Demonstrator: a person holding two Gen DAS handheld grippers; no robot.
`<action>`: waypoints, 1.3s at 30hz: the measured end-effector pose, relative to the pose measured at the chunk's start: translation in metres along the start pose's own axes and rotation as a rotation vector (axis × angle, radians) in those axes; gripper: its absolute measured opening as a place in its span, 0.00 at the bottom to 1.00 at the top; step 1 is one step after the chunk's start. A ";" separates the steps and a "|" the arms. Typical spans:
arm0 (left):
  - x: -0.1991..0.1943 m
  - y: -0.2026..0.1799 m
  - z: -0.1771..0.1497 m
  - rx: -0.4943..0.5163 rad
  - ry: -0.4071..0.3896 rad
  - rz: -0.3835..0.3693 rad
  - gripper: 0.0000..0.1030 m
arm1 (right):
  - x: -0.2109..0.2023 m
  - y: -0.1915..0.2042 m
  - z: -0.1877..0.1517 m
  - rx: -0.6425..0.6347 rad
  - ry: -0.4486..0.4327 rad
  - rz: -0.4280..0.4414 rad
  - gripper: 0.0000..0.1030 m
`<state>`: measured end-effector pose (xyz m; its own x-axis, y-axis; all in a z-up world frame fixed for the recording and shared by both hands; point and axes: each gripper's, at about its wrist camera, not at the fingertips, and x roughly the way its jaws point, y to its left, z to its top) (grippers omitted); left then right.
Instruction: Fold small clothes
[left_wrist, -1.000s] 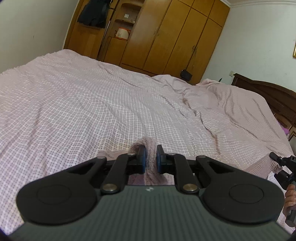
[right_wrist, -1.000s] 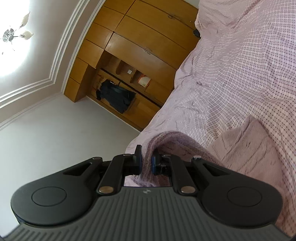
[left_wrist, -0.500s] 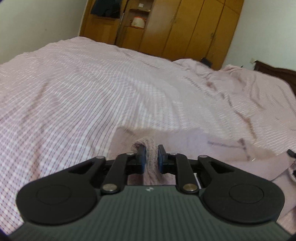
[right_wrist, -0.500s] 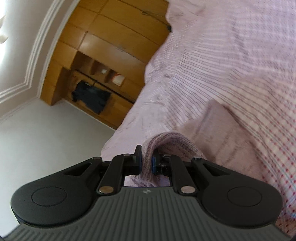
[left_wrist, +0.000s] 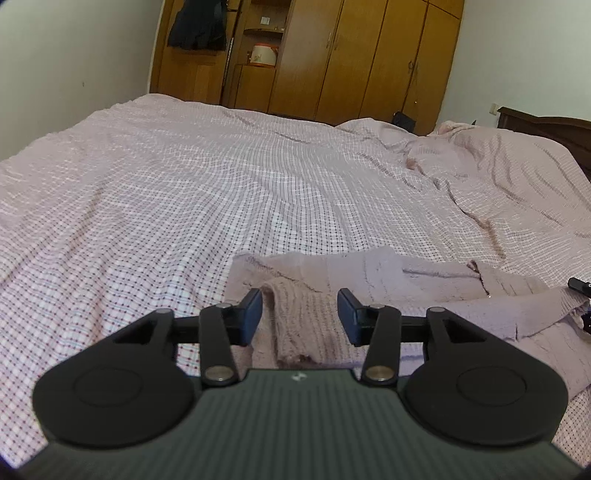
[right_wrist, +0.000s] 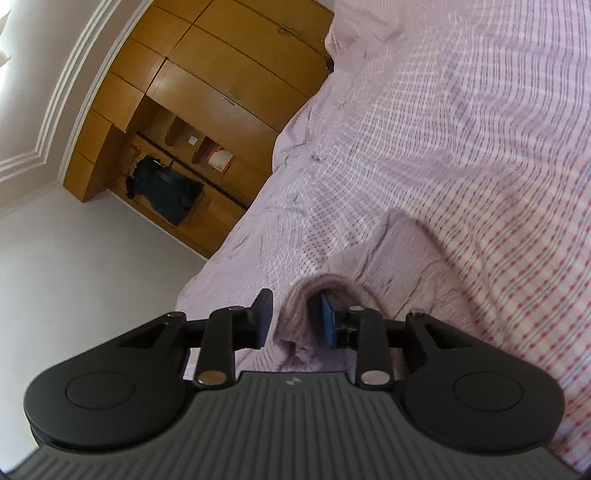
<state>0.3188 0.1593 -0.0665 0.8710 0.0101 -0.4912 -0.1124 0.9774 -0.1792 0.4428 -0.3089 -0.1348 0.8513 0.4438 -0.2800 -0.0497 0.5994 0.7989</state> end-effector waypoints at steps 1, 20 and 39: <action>-0.001 -0.001 0.000 0.005 0.006 0.000 0.45 | 0.000 0.001 0.001 -0.018 0.006 0.000 0.34; -0.006 -0.040 -0.016 0.097 0.169 -0.010 0.45 | -0.045 0.072 -0.024 -0.540 -0.001 -0.139 0.29; 0.049 -0.052 -0.009 0.195 0.156 0.032 0.45 | 0.051 0.088 -0.080 -0.801 0.208 -0.222 0.20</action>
<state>0.3632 0.1068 -0.0886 0.7825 0.0234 -0.6223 -0.0306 0.9995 -0.0008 0.4403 -0.1802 -0.1216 0.7755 0.3268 -0.5401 -0.3141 0.9419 0.1188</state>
